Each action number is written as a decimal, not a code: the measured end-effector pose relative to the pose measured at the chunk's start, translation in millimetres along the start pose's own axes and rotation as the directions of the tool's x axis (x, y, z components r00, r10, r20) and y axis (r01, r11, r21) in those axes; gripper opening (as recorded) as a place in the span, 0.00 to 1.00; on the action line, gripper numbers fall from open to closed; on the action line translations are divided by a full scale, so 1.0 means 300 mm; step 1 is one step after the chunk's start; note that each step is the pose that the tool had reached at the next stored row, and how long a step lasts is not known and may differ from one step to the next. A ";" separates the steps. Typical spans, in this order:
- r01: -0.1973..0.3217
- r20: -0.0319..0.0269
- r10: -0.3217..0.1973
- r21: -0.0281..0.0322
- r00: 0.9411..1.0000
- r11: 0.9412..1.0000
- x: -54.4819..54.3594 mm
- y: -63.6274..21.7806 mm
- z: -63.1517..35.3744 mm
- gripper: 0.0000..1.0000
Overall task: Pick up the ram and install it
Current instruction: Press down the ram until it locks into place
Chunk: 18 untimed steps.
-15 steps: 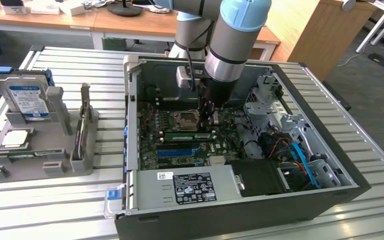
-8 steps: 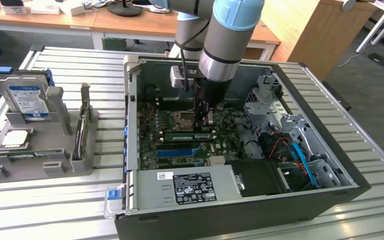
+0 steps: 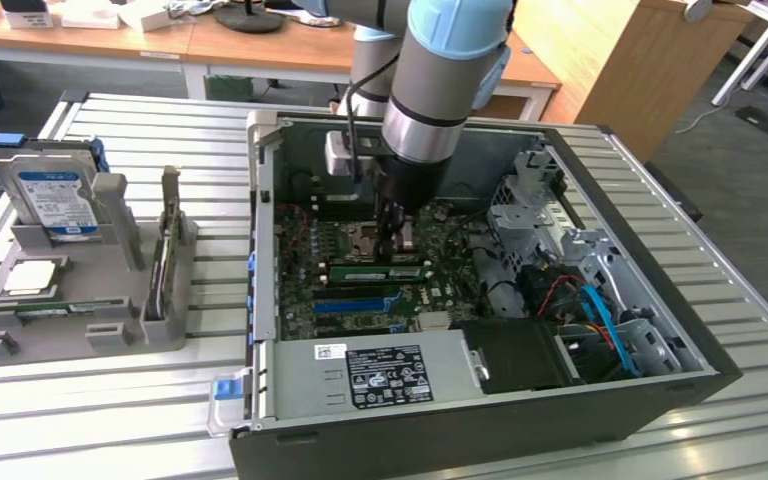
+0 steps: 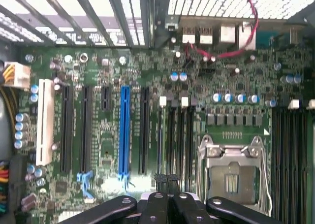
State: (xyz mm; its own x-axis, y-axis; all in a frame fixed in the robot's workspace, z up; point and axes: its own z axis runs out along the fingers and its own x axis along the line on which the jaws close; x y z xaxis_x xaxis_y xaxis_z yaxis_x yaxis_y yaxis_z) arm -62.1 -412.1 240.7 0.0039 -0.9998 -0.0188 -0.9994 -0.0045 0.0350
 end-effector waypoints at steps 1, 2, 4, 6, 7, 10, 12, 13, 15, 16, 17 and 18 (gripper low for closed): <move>0.000 0.000 0.000 0.000 1.000 1.000 0.000 0.009 0.000 0.11; 0.000 0.000 0.000 0.000 1.000 1.000 0.000 0.018 0.001 0.11; 0.000 0.000 0.000 0.000 1.000 1.000 0.000 0.035 0.001 0.11; 0.000 0.000 0.000 0.000 1.000 1.000 0.000 0.052 0.002 0.11; 0.000 0.000 0.000 0.000 1.000 1.000 0.000 0.059 0.002 0.11; 0.000 0.000 0.000 0.000 1.000 1.000 0.000 0.076 0.003 0.11; 0.000 0.000 0.000 0.000 1.000 1.000 -0.001 0.080 0.003 0.11; 0.000 0.000 0.000 0.000 1.000 1.000 -0.001 0.080 0.003 0.11; 0.000 0.000 0.000 0.000 1.000 1.000 0.000 0.080 0.003 0.11; 0.000 0.000 0.000 0.000 1.000 1.000 0.000 0.081 0.003 0.11; 0.000 0.000 0.000 0.000 1.000 1.000 0.000 0.081 0.004 0.11; 0.000 0.000 0.000 0.000 1.000 1.000 0.000 0.081 0.005 0.11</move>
State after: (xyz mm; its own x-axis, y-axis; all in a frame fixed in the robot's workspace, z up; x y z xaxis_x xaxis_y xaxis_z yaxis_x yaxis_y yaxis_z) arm -86.3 -412.1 239.9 0.0038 -0.9998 -0.0189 -0.9994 -0.0045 0.0350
